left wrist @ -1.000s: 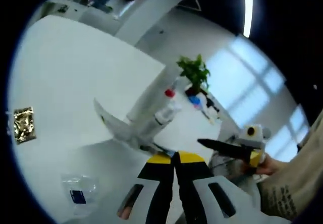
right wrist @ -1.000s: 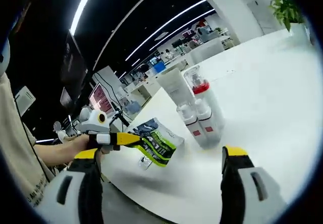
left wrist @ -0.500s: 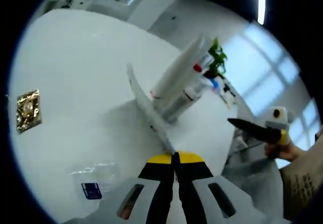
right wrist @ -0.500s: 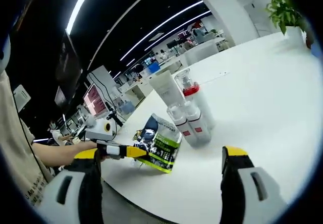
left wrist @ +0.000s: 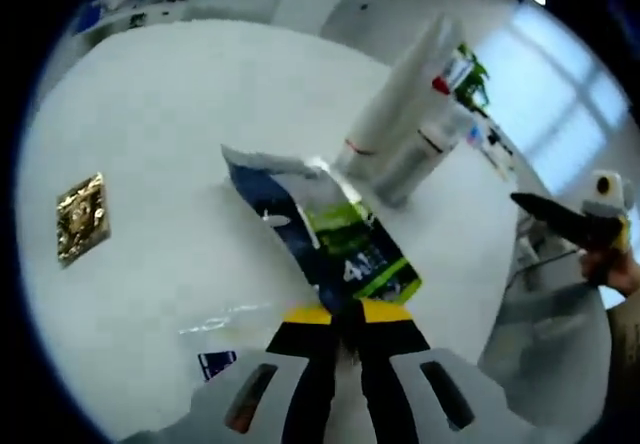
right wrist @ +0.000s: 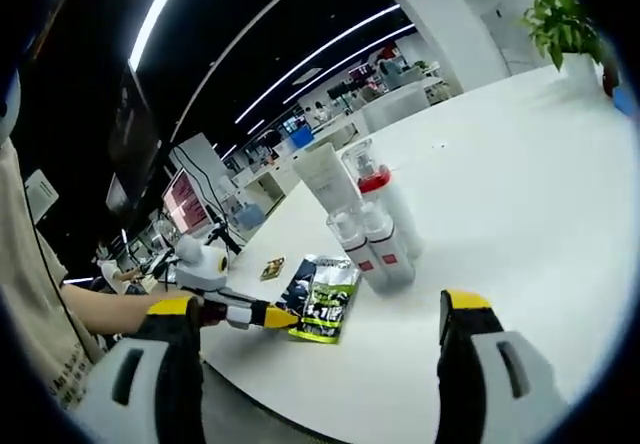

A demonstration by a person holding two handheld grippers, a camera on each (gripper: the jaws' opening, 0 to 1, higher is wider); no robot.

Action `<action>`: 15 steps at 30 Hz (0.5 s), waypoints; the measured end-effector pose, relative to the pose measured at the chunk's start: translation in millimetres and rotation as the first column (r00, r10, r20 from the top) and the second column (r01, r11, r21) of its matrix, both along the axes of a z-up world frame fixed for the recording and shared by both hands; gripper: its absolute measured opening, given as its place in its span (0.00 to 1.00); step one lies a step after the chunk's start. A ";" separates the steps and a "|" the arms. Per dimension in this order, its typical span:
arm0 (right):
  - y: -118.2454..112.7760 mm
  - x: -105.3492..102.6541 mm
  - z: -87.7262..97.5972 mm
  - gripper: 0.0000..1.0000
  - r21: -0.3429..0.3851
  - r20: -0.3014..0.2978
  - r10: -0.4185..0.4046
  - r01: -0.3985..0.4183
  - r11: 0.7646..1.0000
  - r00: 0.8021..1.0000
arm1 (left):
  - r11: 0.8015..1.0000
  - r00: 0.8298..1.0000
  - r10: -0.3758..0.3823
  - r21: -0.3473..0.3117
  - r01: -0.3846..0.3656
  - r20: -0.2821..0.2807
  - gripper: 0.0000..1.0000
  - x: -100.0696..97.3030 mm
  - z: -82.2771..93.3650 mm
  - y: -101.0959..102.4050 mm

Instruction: Arrange the skincare products in the storage area until every visible bottle or jar stands upright without overlapping.

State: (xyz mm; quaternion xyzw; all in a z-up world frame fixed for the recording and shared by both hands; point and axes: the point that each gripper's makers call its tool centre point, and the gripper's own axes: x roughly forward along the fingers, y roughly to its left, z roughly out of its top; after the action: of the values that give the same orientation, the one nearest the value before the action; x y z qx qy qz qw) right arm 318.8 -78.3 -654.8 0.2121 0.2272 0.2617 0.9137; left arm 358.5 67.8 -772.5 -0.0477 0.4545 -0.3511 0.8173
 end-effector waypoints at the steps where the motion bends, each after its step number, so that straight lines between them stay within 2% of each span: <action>1: 0.1 0.0 0.3 1.00 -0.001 0.002 0.001 -0.001 1.000 1.000 | 1.000 1.000 -0.004 0.012 0.004 0.006 0.06 -0.4 -0.5 -0.2; 6: -0.1 0.1 0.9 1.00 0.004 0.002 -0.002 0.002 1.000 1.000 | 0.997 0.998 -0.038 0.074 0.033 0.056 0.10 0.1 0.6 0.8; 9: 0.5 -0.2 0.6 1.00 0.006 0.000 0.001 -0.001 1.000 1.000 | 0.986 0.992 -0.082 0.153 0.067 0.098 0.19 2.4 1.9 8.1; 13: 0.8 -0.2 0.9 1.00 0.007 0.002 0.003 -0.003 1.000 1.000 | 0.976 0.984 -0.116 0.198 0.088 0.136 0.25 4.6 8.8 11.8; 15: 0.7 -0.3 0.8 1.00 0.009 0.001 0.003 -0.003 1.000 1.000 | 0.964 0.974 -0.145 0.246 0.099 0.176 0.27 11.0 14.4 15.6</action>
State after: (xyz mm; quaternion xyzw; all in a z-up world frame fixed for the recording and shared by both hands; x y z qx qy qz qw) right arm 318.6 -77.6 -654.0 0.2155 0.2257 0.2640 0.9126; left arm 369.5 83.3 -758.1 0.1122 0.4137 -0.3475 0.8340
